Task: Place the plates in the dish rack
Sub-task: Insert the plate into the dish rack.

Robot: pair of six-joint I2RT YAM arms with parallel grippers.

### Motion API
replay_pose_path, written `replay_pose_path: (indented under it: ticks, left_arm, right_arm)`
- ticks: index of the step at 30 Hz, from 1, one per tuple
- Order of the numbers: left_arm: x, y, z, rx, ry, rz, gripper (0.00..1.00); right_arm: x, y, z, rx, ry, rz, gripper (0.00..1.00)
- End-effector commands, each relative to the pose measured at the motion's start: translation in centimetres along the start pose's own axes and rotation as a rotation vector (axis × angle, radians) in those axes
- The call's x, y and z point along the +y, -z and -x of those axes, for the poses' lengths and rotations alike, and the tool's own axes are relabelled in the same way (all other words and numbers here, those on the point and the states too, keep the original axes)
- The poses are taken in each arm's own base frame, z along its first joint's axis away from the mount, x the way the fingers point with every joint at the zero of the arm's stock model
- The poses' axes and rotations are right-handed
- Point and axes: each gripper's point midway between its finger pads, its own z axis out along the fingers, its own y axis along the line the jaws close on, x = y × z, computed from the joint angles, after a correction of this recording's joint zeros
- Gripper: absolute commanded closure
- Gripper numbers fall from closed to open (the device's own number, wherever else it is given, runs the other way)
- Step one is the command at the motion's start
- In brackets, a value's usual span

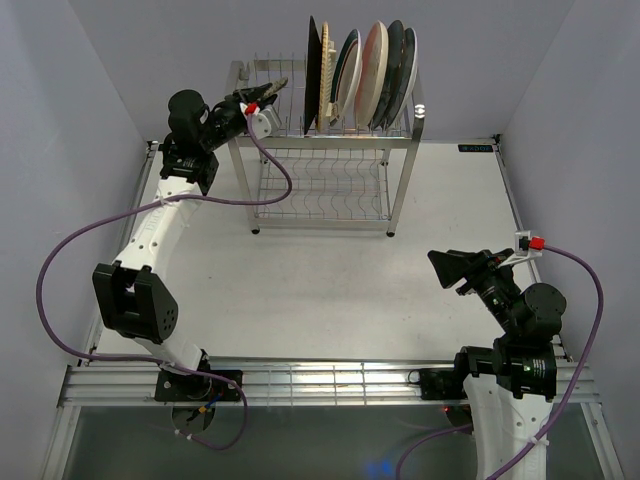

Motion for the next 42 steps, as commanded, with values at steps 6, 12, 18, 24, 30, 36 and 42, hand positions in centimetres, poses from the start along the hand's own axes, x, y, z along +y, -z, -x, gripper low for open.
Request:
replay_pose_path:
  ticks: [6, 12, 18, 24, 30, 36, 42]
  left_arm:
    - [-2.6, 0.6, 0.6, -0.006, 0.048, -0.086, 0.62]
    - [-3.2, 1.2, 1.0, -0.01, 0.041, -0.105, 0.48]
    - [-4.1, 1.7, 0.9, 0.013, 0.062, -0.144, 0.36]
    - [-4.6, 2.5, 1.3, 0.031, 0.067, -0.174, 0.26]
    - [-5.2, 3.1, 1.6, 0.047, 0.083, -0.211, 0.24]
    - [-5.0, 2.9, 1.6, 0.072, 0.132, -0.245, 0.25]
    - [-5.0, 2.0, 0.4, 0.099, 0.163, -0.272, 0.35]
  right_arm:
    - [1.0, 0.3, 0.7, -0.028, 0.017, 0.037, 0.3]
    - [0.9, 0.2, 0.5, -0.025, 0.013, 0.035, 0.3]
    - [1.0, 0.3, 0.7, -0.028, 0.015, 0.035, 0.3]
    - [1.1, 0.3, 0.8, -0.03, 0.011, 0.04, 0.3]
    - [1.3, 0.4, 0.9, -0.031, 0.008, 0.043, 0.3]
    - [1.4, 0.3, 1.0, -0.029, 0.004, 0.047, 0.3]
    - [1.7, 0.5, 1.1, -0.035, 0.007, 0.054, 0.3]
